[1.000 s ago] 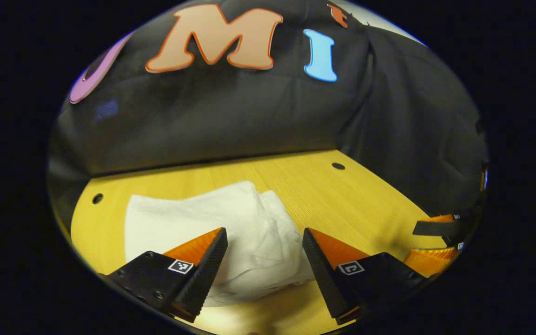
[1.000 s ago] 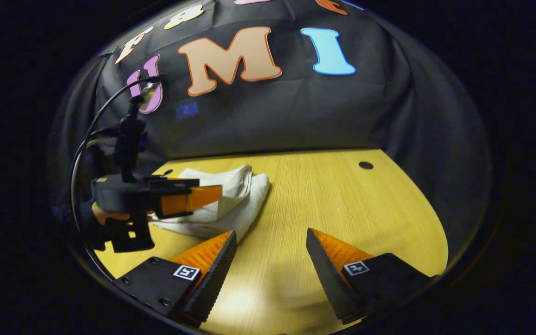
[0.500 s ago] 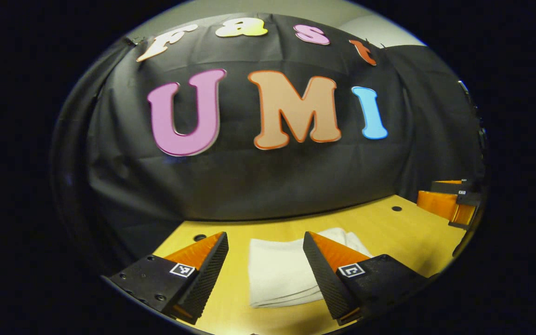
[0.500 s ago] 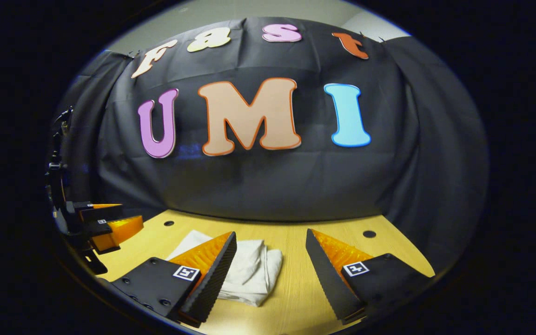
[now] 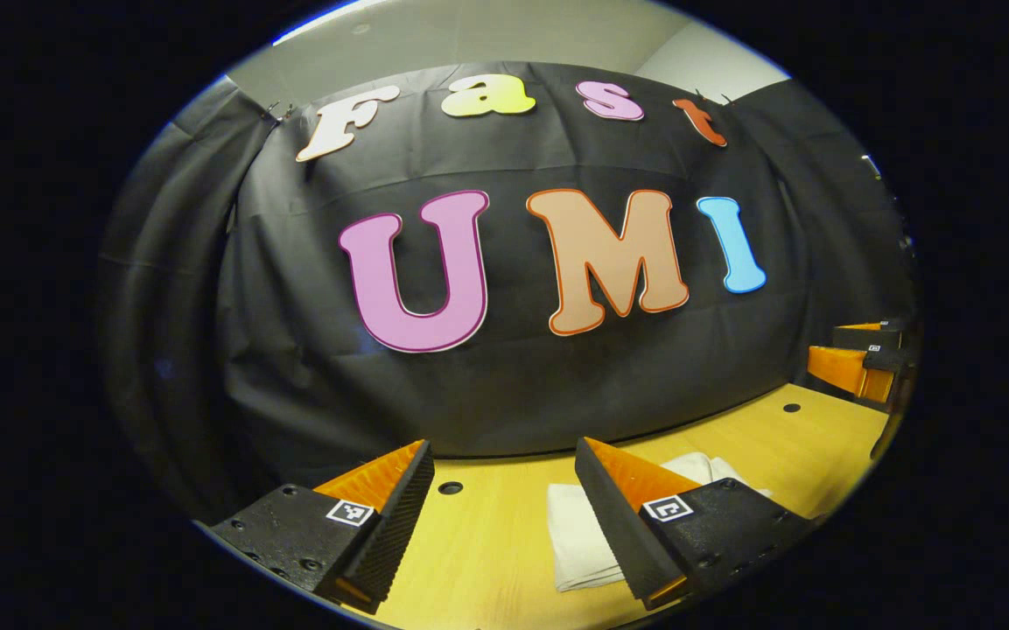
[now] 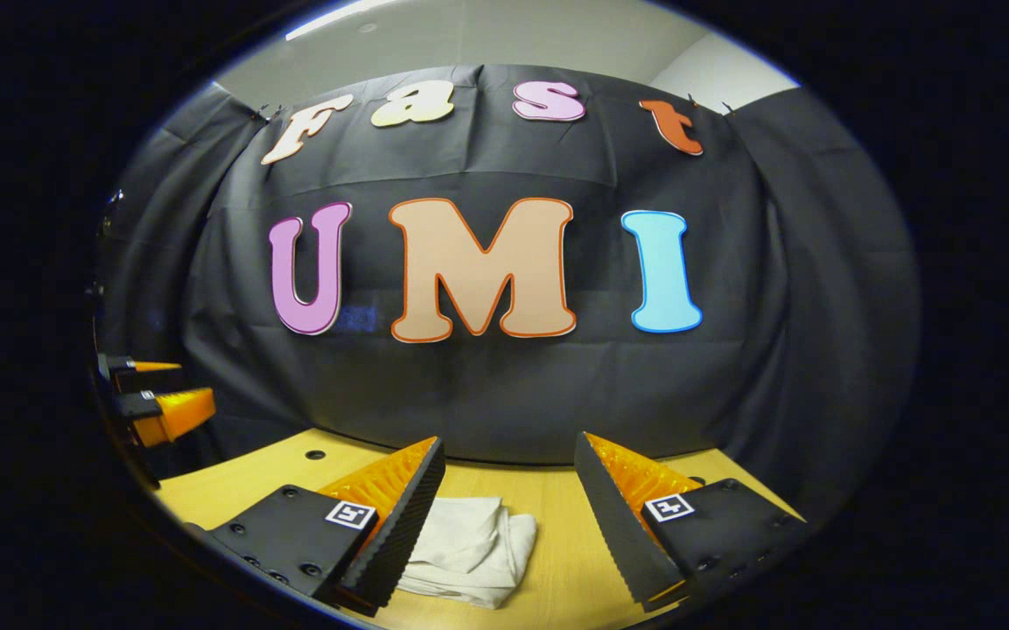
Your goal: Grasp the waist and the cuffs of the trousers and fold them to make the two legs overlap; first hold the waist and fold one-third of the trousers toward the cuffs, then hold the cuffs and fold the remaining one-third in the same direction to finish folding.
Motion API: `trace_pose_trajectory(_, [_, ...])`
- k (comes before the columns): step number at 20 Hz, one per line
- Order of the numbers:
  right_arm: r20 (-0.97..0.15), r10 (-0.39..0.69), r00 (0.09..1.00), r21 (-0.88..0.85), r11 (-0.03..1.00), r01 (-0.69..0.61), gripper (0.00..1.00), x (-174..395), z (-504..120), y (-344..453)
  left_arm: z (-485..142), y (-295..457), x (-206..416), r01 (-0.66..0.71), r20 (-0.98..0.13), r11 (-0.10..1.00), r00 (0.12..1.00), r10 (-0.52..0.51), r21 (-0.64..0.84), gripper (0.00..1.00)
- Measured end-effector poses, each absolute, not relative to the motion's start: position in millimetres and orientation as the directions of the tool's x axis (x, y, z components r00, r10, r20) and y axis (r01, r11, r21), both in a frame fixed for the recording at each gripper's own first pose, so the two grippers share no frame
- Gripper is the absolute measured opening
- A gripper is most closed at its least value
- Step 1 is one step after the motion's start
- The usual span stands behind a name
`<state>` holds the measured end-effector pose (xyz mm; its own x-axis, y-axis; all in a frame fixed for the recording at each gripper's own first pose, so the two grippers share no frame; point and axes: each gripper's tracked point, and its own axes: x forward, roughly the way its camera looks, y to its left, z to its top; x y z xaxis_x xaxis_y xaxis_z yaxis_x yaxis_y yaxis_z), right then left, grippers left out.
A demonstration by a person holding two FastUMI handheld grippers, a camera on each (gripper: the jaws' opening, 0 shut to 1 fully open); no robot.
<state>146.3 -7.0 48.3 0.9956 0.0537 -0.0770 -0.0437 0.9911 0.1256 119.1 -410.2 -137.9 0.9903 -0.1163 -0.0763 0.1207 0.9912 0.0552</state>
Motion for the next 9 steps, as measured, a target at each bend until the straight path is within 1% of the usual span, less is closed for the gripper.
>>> trace_pose_trajectory(1, [-0.082, 0.037, 0.996, 0.100, 0.995, -0.028, 0.96, 144, 46, -12, -139, -411, 121, 0.127, -0.073, 0.990, 0.990, -0.123, 0.054, 0.95])
trace_pose_trajectory(3, [-0.078, 0.024, 0.997, 0.093, 0.996, -0.017, 0.96, 138, 48, -15, -141, -409, 123, 0.141, -0.087, 0.988, 0.987, -0.136, 0.056, 0.95])
trace_pose_trajectory(4, [-0.078, 0.022, 0.997, 0.100, 0.995, -0.014, 0.92, 136, 49, -16, -143, -409, 123, 0.141, -0.095, 0.988, 0.986, -0.135, 0.059, 0.95])
trace_pose_trajectory(5, [-0.080, 0.020, 0.997, 0.100, 0.995, -0.012, 0.96, 134, 49, -16, -143, -411, 123, 0.145, -0.099, 0.988, 0.985, -0.139, 0.050, 0.95])
trace_pose_trajectory(6, [-0.077, 0.021, 0.997, 0.099, 0.995, -0.013, 0.93, 132, 51, -17, -142, -413, 122, 0.153, -0.101, 0.988, 0.984, -0.149, 0.032, 0.95])
trace_pose_trajectory(7, [-0.074, 0.019, 0.997, 0.097, 0.995, -0.012, 0.96, 130, 54, -18, -142, -415, 122, 0.168, -0.097, 0.986, 0.981, -0.165, 0.016, 0.95])
trace_pose_trajectory(9, [-0.062, 0.008, 0.998, 0.092, 0.996, -0.002, 0.98, 128, 59, -23, -141, -424, 126, 0.188, -0.096, 0.982, 0.978, -0.186, 0.012, 0.95])
